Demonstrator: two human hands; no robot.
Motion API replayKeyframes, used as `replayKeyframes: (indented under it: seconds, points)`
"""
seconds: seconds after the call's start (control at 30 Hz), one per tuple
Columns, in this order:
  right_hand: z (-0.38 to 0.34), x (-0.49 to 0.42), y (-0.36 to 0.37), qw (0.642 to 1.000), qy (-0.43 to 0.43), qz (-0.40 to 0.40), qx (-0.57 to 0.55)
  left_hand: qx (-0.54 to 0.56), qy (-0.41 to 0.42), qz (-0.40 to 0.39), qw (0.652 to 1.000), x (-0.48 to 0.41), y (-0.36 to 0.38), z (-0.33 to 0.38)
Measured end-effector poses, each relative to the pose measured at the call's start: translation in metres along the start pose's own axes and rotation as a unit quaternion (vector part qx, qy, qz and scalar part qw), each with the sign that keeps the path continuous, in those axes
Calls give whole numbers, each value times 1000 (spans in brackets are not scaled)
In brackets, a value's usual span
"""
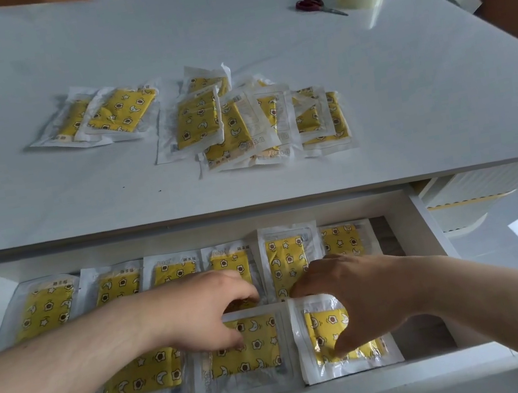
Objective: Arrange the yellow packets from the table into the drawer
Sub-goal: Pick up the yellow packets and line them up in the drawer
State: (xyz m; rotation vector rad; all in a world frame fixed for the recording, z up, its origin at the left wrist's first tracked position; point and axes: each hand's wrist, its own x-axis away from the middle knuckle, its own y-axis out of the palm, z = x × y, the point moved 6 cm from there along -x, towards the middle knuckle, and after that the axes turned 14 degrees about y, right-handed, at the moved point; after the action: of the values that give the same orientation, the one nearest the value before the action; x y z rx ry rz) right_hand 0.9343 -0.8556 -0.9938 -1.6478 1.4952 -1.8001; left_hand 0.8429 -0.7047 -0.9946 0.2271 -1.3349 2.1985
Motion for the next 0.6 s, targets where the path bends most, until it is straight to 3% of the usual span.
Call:
replayKeyframes:
  seconds: [0.5,0.6]
  points:
    - [1,0,6,999,1,-18,36,-14,39,-38,998,3,0,11]
    - [0,1,1,1000,1,-14,17,37,37,-42,998,4,-2,11]
